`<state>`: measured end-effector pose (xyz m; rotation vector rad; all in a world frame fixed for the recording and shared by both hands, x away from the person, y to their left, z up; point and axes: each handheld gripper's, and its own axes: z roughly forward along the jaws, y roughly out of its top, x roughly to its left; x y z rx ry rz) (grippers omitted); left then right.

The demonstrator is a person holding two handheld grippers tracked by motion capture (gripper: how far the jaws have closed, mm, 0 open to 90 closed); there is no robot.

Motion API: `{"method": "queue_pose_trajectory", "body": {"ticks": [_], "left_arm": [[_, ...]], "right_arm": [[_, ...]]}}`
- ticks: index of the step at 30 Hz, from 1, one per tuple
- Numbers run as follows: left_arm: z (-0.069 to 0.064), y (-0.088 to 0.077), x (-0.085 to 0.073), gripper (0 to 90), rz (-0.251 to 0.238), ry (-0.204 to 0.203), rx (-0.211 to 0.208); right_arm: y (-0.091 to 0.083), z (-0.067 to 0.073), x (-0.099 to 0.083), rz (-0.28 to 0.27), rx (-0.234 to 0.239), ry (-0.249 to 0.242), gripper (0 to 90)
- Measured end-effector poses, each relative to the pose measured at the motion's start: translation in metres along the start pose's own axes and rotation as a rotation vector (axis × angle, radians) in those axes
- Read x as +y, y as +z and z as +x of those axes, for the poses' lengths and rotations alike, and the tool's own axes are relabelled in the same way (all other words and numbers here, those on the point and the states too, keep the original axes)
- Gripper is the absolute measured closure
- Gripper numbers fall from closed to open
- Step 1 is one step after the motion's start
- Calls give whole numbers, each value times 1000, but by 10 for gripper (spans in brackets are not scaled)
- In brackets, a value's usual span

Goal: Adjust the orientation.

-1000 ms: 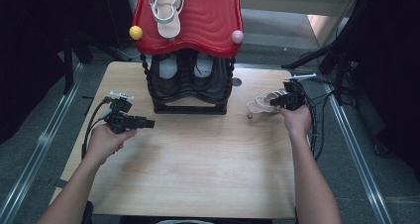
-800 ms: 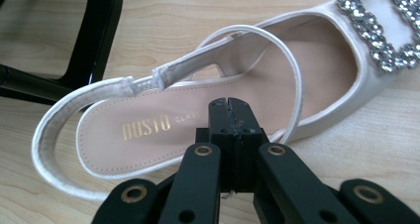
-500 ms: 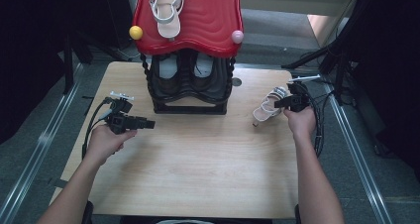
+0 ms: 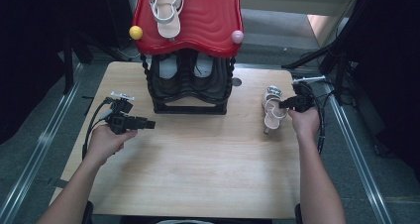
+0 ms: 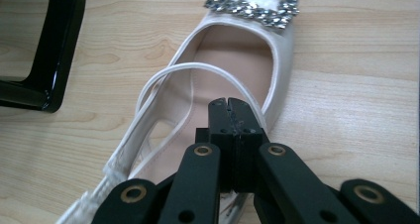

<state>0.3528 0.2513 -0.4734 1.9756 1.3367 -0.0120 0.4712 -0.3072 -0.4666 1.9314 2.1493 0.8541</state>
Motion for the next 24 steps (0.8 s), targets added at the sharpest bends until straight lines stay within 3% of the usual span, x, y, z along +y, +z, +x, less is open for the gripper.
{"method": "queue_pose_trajectory", "body": {"ticks": [8, 17, 24], "left_arm": [[-1, 1, 0, 490, 1, 3, 2], [0, 2, 0, 490, 5, 1, -1], [-1, 2, 0, 490, 6, 2, 0]], "right_arm": [[3, -2, 1, 0, -14, -2, 896], [-1, 2, 2, 11, 14, -14, 879], [-19, 7, 10, 2, -13, -37, 811]]}}
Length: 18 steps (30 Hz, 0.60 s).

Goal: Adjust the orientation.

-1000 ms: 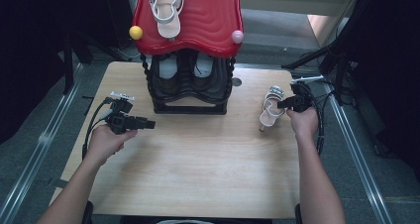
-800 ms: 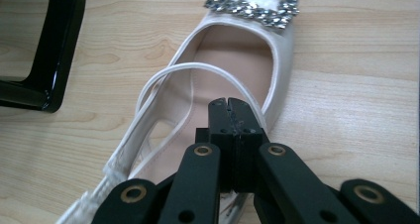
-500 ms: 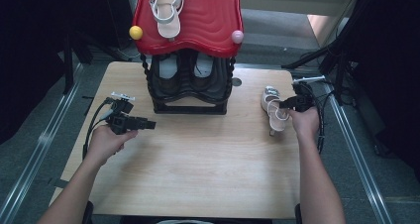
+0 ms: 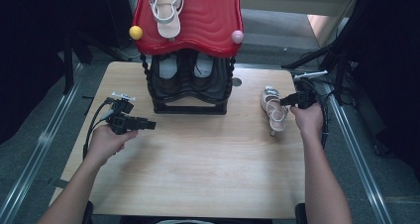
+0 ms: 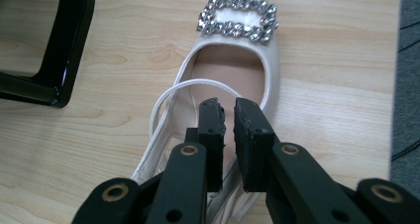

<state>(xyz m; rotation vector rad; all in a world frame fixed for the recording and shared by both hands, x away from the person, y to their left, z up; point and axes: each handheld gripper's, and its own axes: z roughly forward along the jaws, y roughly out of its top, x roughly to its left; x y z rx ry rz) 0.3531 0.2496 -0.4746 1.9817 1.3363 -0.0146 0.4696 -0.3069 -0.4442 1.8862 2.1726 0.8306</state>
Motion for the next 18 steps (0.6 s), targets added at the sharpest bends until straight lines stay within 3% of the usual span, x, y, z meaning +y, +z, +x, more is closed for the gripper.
{"method": "queue_pose_trajectory", "body": {"ticks": [4, 8, 11, 18], "left_arm": [[0, 0, 0, 490, -1, 1, 3], [0, 1, 0, 490, 0, 2, 3], [0, 1, 0, 490, 4, 4, 3], [1, 2, 0, 490, 6, 3, 2]], "right_arm": [[-6, -5, 1, 9, -19, 4, 719], [-5, -11, 1, 26, 7, 35, 600], [-2, -13, 0, 38, -14, 22, 573], [11, -10, -1, 80, -4, 20, 511]]}}
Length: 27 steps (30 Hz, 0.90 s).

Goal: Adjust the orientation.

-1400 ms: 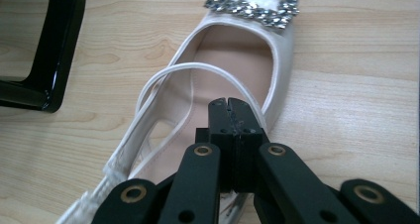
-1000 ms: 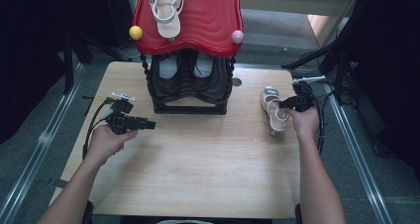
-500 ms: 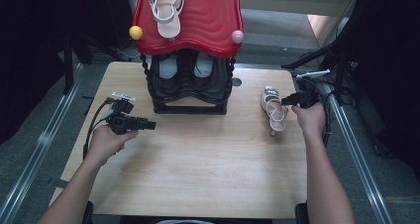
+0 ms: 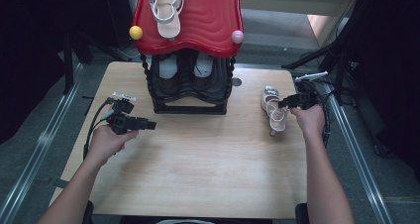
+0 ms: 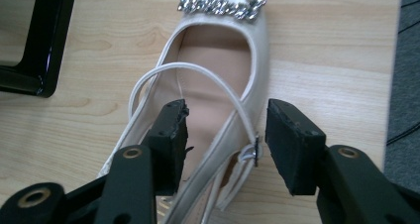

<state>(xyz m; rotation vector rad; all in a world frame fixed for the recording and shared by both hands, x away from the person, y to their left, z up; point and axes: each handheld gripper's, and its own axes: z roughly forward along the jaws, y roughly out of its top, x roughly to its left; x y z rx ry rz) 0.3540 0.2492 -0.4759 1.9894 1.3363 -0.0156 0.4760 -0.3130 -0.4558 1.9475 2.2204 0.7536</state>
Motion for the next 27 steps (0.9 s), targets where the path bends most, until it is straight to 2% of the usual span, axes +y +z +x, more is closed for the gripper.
{"method": "queue_pose_trajectory", "body": {"ticks": [6, 8, 12, 16, 20, 27], "left_arm": [[0, 0, 0, 490, -2, 0, 1], [1, 0, 0, 491, -1, 2, 3], [1, 0, 0, 491, 0, 3, 2], [0, 0, 0, 491, -1, 5, 4], [1, 0, 0, 491, -1, 5, 5], [0, 1, 0, 491, -1, 6, 4]], "right_arm": [[13, -3, -2, 56, -15, 33, 492], [15, -3, -3, 63, -29, 21, 478], [16, 0, -3, 73, -24, 19, 559], [17, 0, -3, 84, -31, 44, 617], [16, -2, -3, 91, -44, 69, 715], [17, -6, -3, 94, -38, 85, 775]]}}
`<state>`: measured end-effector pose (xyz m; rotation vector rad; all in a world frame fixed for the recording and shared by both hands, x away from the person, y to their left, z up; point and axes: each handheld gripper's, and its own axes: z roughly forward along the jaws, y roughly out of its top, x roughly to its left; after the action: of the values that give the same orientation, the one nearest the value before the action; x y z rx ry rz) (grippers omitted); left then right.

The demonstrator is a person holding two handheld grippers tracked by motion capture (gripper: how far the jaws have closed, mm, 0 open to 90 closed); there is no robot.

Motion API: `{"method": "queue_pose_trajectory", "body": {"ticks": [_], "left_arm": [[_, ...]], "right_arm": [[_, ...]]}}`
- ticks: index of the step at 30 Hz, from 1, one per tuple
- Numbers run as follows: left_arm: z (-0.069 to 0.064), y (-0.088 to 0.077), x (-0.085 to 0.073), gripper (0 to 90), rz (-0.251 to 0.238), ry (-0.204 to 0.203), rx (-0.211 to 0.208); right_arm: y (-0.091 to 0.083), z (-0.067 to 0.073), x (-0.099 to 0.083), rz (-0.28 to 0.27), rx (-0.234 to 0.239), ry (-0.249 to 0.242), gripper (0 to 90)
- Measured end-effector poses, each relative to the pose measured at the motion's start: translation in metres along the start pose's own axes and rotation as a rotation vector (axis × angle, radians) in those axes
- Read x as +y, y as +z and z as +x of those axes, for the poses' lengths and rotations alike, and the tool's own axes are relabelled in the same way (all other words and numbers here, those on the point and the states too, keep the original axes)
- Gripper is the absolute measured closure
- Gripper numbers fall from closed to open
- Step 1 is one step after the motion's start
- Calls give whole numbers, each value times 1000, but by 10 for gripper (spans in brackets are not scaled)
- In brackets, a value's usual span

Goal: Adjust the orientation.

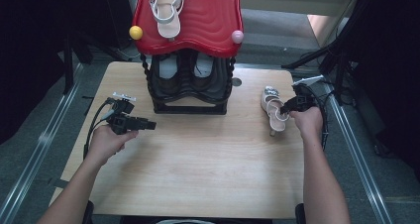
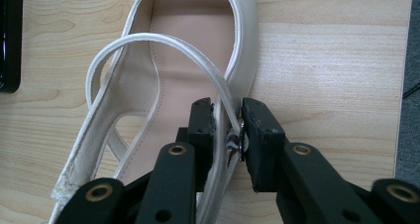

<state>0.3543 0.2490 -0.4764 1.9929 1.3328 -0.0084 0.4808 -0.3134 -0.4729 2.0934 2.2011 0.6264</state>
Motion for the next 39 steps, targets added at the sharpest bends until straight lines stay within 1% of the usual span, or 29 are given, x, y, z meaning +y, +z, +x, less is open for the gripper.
{"method": "queue_pose_trajectory", "body": {"ticks": [3, 6, 9, 10, 12, 15, 19, 22, 28, 29, 32, 34, 39], "left_arm": [[0, 0, 0, 492, -1, 0, 0], [-1, 1, 0, 492, 1, 2, 0], [-1, 1, 1, 492, 4, 3, -1], [-1, 2, 1, 492, 4, 3, -2], [-1, 2, 1, 492, 3, 3, -2], [-1, 2, 1, 492, 2, 4, -1], [0, 1, 1, 492, 1, 3, 1], [1, 1, 1, 492, 0, 3, 1], [1, 1, 1, 493, -1, 2, 3], [1, 1, 1, 493, 0, 3, 3], [1, 1, 1, 493, -2, 1, 3], [2, 0, 1, 493, -3, 0, 4], [2, 1, 1, 493, 0, 2, 3]], "right_arm": [[0, -1, 0, 3, 4, 4, 784], [1, -3, 1, 10, 27, 21, 758], [3, -3, 3, 15, 32, 28, 743], [2, -3, 4, 24, 32, 34, 739], [3, -2, 6, 35, 19, 17, 749], [3, 2, 8, 55, -10, 5, 779], [2, 1, 10, 76, -19, 6, 813], [2, -2, 10, 78, -3, 33, 820], [2, -4, 10, 78, 14, 54, 830], [2, -5, 11, 80, 23, 68, 830], [1, -8, 11, 79, 43, 84, 831], [1, -8, 11, 86, 48, 94, 831], [2, -7, 11, 87, 41, 95, 827]]}}
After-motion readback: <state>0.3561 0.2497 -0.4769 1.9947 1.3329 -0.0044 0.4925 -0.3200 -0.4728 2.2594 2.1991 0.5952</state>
